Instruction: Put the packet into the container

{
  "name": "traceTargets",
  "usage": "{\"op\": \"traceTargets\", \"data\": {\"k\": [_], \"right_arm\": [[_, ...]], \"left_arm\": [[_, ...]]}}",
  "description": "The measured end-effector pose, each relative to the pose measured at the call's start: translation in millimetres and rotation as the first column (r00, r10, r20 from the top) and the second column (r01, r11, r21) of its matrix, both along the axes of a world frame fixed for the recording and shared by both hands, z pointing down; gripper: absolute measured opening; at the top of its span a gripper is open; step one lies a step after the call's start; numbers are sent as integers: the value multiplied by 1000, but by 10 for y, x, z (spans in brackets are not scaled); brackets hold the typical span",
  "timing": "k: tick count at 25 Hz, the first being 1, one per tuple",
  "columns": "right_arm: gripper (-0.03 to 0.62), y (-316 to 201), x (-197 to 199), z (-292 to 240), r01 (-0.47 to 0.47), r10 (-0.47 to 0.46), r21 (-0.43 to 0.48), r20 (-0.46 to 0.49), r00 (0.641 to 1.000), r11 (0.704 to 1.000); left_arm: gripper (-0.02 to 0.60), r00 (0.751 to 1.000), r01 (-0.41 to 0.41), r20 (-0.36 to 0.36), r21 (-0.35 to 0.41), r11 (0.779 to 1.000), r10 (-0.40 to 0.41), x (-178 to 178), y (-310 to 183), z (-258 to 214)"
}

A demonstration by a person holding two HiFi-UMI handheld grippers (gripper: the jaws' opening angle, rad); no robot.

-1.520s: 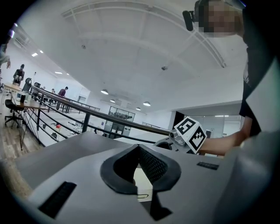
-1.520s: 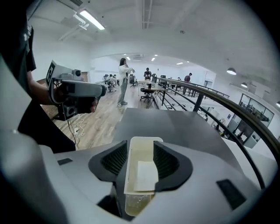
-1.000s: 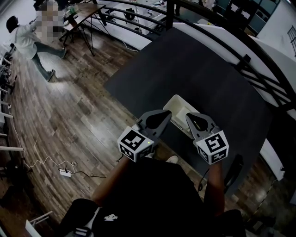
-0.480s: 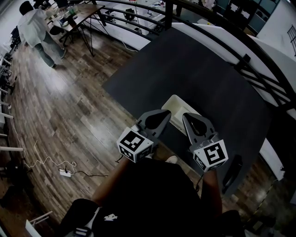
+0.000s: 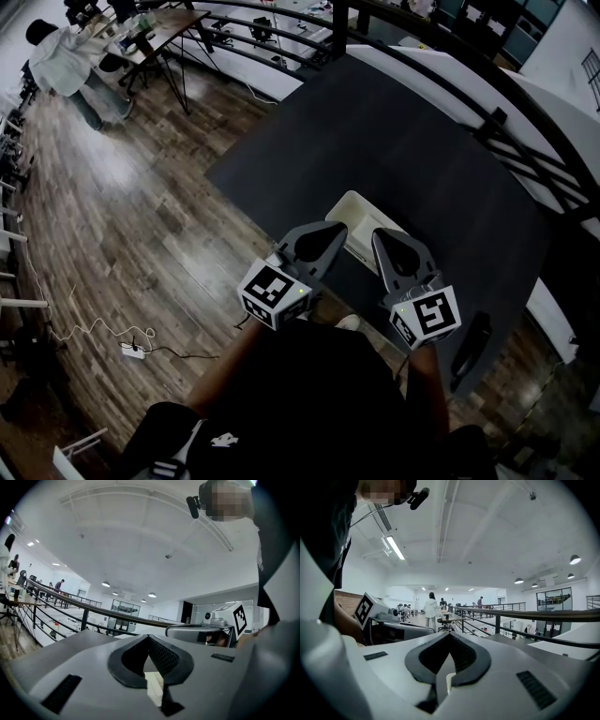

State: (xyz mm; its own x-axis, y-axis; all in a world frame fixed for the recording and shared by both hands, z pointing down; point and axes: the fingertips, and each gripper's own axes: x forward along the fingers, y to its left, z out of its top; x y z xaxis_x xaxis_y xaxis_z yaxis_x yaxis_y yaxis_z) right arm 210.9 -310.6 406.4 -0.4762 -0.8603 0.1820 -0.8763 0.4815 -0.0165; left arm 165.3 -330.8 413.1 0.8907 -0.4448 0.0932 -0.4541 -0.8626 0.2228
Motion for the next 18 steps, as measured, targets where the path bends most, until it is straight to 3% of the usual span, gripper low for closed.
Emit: {"op": "traceTargets", "data": {"k": [18], "right_arm": [[3,-14,5,21,5,-5,-4,-13,1000,1000]], "left_arm": [[5,1000,2,10,-6,1000,-2,12,-8,28]]}}
